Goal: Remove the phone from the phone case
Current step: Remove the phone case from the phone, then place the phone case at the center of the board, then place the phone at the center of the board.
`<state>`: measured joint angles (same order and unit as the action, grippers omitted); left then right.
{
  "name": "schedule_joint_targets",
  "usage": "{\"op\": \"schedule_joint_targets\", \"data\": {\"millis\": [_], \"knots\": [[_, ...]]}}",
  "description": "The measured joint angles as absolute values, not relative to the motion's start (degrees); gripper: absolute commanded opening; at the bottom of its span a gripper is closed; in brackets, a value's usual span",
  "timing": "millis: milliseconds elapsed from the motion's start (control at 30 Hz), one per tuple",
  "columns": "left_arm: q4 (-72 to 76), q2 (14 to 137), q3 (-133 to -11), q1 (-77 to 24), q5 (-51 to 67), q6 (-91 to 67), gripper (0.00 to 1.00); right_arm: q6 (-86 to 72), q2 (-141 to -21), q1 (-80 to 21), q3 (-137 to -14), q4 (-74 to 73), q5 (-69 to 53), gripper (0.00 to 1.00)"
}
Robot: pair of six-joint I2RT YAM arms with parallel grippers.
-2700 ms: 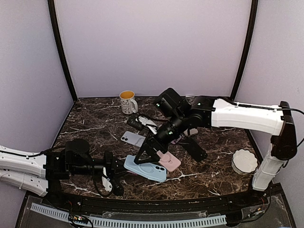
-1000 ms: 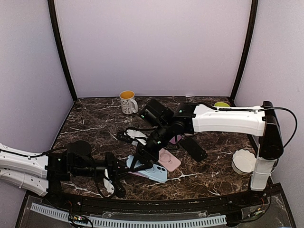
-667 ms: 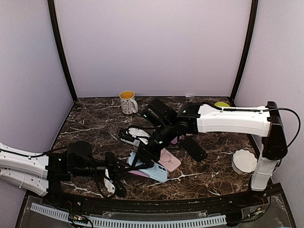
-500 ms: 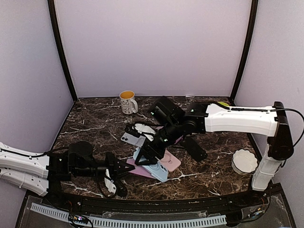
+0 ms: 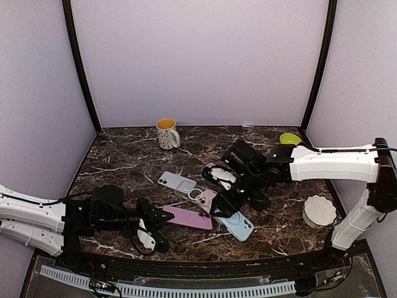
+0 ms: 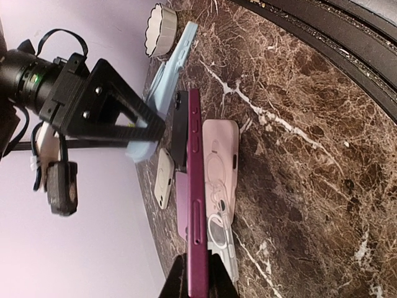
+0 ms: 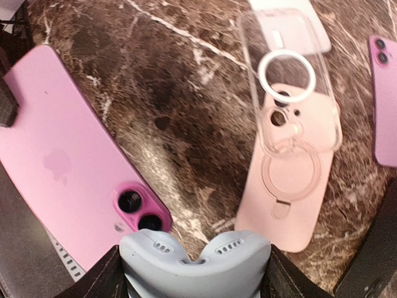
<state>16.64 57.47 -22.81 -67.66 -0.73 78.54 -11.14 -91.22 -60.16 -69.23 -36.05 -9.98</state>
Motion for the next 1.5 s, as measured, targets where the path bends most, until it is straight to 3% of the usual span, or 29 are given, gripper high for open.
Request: {"op": "schedule_joint_targets", "data": {"millis": [467,767,1100,1500], "knots": [[11.94,60.34,-25.39,-67.66,-2.0,73.19,0.0,-20.23,-83.81,-57.49,-54.24,-37.08,1.54,0.65],[11.38,60.34,-25.39,-67.02,-1.87,70.83,0.0,-22.31,-85.08,-56.82,-51.44,-37.39,6.24,0.98],[10.11,60.31,-26.37,-66.19,-1.06,67.2,0.0,-22.98,-85.01,-56.34,-52.21,-37.32,9.28,0.99],[-0.27,63.51,-38.7,-65.36,0.19,48.75,0.0,-22.72,-76.53,-51.0,-54.19,-30.35,15.31,0.99]]}}
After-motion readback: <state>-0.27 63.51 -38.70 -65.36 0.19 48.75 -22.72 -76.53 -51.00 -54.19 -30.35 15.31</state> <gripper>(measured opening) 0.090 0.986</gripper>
